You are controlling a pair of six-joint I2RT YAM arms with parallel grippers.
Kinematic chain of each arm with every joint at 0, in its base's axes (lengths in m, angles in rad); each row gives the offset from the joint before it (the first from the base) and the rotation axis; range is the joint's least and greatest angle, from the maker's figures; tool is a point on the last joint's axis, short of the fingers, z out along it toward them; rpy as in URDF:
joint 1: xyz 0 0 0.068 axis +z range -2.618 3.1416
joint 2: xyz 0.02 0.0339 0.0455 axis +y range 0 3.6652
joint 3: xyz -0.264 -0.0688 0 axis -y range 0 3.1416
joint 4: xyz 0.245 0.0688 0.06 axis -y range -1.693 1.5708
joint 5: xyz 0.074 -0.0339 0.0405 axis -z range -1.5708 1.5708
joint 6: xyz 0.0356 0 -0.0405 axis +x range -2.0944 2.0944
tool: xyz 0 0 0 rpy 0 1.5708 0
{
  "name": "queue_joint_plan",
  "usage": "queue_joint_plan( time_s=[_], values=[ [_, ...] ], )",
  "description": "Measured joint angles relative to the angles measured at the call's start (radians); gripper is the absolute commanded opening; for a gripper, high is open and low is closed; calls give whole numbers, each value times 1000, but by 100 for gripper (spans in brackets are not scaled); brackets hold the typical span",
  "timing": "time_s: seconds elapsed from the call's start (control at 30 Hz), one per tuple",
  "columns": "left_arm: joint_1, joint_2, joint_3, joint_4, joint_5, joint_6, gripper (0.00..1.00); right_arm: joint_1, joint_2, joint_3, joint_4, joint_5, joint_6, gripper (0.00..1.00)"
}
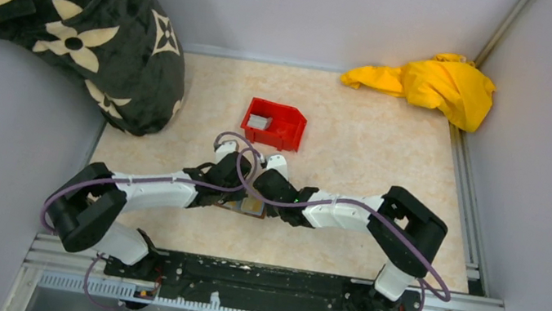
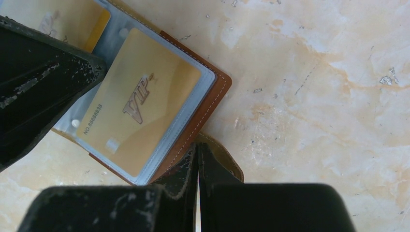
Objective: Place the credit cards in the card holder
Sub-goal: Insert the credit card into the card holder.
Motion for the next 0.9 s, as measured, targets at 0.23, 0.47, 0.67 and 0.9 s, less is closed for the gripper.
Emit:
queue_joint_plan(
  time_s=[0.23,0.47,0.67,0.9],
  values=[
    [8,10,0,25,15,8,0,0,1,0,0,0,0,0],
    [12,18,0,46,19,11,0,-3,5,6,-4,-1,-3,0],
    [13,19,0,49,19,11,0,-14,5,7,-5,-10,-11,0],
    [11,19,9,33,29,10,8,-47,6,11,-2,-21,-29,1]
  ],
)
